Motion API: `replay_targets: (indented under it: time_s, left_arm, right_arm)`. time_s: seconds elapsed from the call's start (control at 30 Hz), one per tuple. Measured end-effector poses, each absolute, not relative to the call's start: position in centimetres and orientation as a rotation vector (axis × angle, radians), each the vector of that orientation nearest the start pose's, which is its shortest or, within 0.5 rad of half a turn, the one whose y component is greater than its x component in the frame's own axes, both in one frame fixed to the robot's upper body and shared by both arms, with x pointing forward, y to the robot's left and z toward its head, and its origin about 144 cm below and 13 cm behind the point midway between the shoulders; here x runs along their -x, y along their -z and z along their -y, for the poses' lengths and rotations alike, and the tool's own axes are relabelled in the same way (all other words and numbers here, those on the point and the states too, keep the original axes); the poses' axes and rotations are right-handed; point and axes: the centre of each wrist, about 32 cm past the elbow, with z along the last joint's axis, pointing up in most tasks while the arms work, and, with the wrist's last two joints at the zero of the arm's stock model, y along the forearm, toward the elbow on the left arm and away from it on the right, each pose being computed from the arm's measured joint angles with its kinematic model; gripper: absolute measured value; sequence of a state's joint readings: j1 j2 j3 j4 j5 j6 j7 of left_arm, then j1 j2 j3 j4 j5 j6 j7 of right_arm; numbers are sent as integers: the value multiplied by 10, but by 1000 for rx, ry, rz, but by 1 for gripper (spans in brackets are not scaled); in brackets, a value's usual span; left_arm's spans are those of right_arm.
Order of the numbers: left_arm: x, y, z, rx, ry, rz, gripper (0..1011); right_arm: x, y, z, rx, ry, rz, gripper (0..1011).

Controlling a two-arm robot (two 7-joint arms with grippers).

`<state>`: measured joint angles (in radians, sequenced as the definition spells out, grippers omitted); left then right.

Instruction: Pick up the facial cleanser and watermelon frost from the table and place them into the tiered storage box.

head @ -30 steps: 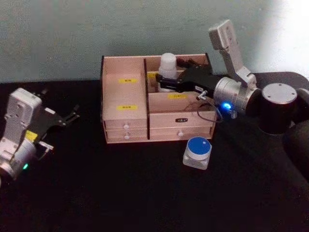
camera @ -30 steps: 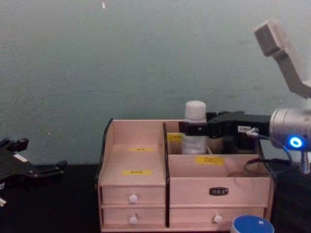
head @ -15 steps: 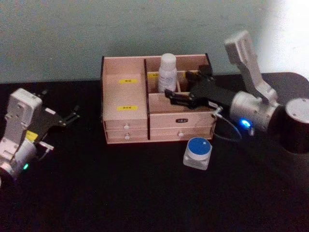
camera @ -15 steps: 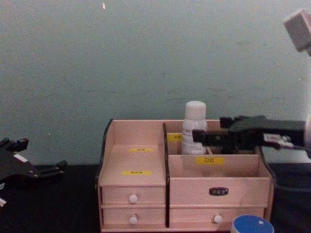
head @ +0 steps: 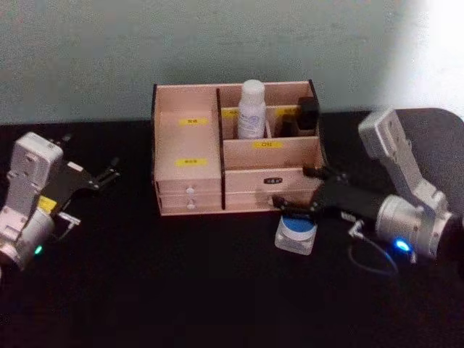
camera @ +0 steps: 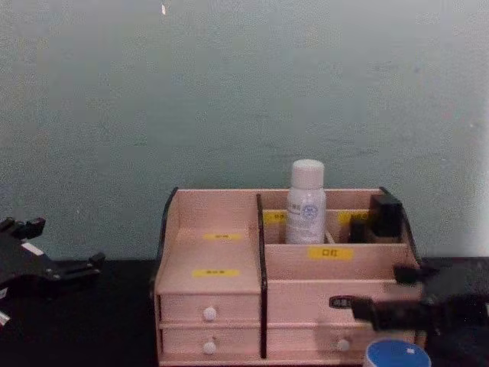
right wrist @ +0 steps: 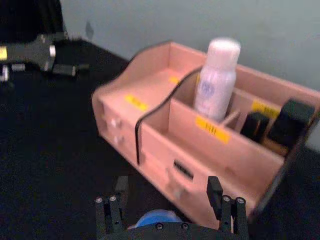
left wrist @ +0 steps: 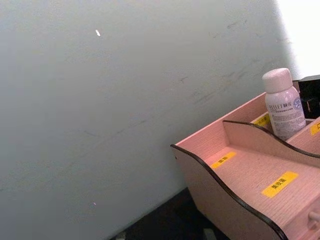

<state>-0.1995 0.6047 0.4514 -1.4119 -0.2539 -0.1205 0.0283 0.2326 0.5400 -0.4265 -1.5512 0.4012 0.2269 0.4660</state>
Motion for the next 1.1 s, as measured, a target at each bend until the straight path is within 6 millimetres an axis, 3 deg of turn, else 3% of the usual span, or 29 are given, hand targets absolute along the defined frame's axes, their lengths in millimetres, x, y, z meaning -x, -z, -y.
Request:
replay_targets:
  time_s: [0.1, 0.47, 1.1]
  left_arm:
    - [-489, -1140, -310, -304, -1248, 285, 1001]
    - [-489, -1140, -310, -305, -1248, 285, 1001]
    - [-489, -1140, -310, -304, -1248, 285, 1001]
  right_arm:
    - [-484, -1180, 273, 337, 770, -78, 1003]
    - [-462, -1172, 280, 392, 775, -116, 1003]
    - [-463, -1164, 279, 411, 791, -140, 1003]
